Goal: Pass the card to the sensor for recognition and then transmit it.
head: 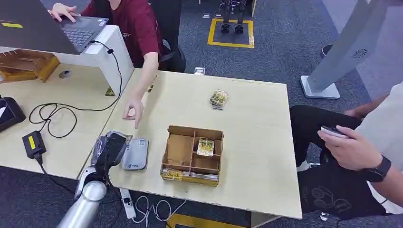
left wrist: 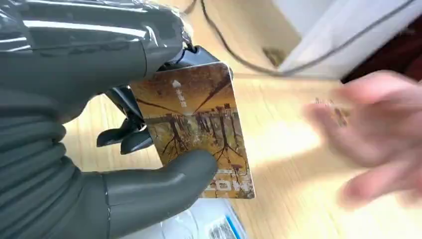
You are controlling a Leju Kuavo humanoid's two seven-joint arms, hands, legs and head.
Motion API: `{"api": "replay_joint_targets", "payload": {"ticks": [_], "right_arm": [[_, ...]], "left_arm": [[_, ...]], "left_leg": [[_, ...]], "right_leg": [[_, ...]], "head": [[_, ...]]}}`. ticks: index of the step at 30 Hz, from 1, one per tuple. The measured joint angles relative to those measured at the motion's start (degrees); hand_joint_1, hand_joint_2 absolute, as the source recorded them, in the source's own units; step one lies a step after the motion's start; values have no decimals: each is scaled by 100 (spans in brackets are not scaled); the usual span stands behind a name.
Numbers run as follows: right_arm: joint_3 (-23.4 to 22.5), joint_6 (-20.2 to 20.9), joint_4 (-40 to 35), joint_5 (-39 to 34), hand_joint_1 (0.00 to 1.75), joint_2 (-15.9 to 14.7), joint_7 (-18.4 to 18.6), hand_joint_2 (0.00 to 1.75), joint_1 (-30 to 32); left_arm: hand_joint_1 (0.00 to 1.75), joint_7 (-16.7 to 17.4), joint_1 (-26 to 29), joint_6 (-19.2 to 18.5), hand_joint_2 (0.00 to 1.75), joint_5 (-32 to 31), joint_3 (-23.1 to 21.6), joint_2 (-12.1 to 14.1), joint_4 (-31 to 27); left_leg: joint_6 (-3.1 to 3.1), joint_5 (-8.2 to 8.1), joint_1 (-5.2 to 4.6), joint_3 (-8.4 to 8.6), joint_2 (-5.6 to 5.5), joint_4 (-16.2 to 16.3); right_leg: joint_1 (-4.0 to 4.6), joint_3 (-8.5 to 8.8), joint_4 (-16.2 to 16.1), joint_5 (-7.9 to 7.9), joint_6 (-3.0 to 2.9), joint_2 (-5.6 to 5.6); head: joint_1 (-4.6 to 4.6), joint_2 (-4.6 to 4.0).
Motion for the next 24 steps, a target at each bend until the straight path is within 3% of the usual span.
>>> {"api": "replay_joint_targets", "payload": {"ticks": [2,7,14,24], "right_arm": [[-4,0,0,2,0,0,13,175,-1],[-7,-2,-2,52,0,-2,33,175,1],[-11,-72,-2,120,0,0,83,175,2],[-11,-96,-2,278,0,13,125,175,-4]], "left_arm": [[175,41,-27,-338,175,172,-118,72,-17],[175,310,-63,-585,175,67,-391,253,-70],[175,468,-82,-668,175,26,-640,400,-199],[175,1167,-218,-539,175,-1074,-920,522,-105]], "left_leg": [[0,0,0,0,0,0],[0,0,1,0,1,0],[0,0,0,0,1,0],[0,0,0,-1,0,0]], "right_leg": [[0,0,0,0,0,0],[1,-3,0,0,0,1],[0,-2,0,0,0,2],[0,-1,0,0,0,0]], "head": [[0,0],[-2,0],[0,0],[0,0]]}}
